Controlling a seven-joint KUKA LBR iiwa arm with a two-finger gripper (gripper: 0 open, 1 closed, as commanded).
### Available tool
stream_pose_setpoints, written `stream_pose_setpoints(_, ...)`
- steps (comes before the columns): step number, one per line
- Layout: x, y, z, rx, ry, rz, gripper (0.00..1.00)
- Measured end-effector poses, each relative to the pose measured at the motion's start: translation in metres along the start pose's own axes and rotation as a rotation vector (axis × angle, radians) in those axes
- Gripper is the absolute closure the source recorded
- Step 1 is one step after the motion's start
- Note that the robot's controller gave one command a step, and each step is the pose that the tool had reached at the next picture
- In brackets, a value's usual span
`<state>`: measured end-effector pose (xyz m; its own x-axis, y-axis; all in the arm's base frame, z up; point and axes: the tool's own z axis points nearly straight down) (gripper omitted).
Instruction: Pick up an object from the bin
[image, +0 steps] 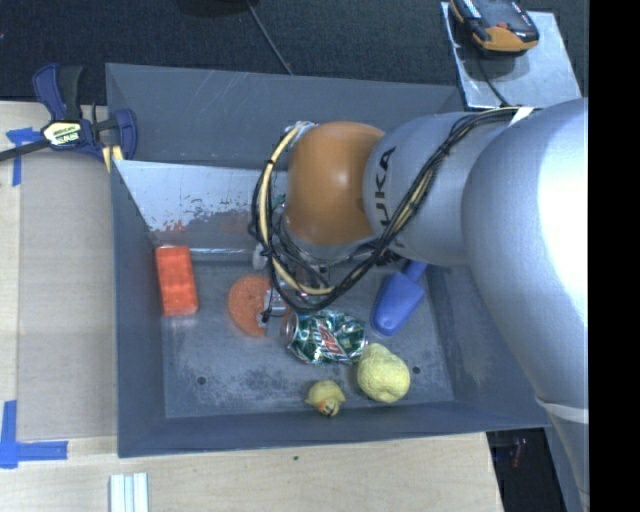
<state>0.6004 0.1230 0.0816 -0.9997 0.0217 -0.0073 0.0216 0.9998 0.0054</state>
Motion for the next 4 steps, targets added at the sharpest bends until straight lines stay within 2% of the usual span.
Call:
stream_pose_setpoints(1,-0.004,-0.009,0.009,-0.001,-0.004,-0.067,1.0)
stream_pose_setpoints(2,-0.004,-0.009,0.008,-0.001,-0.004,-0.067,1.0)
stream_pose_setpoints(3,-0.001,-0.009,-0.018,0.001,0.003,-0.067,1.0)
stream_pose_setpoints(4,-0.003,-0.009,-0.057,0.001,-0.002,-0.067,1.0)
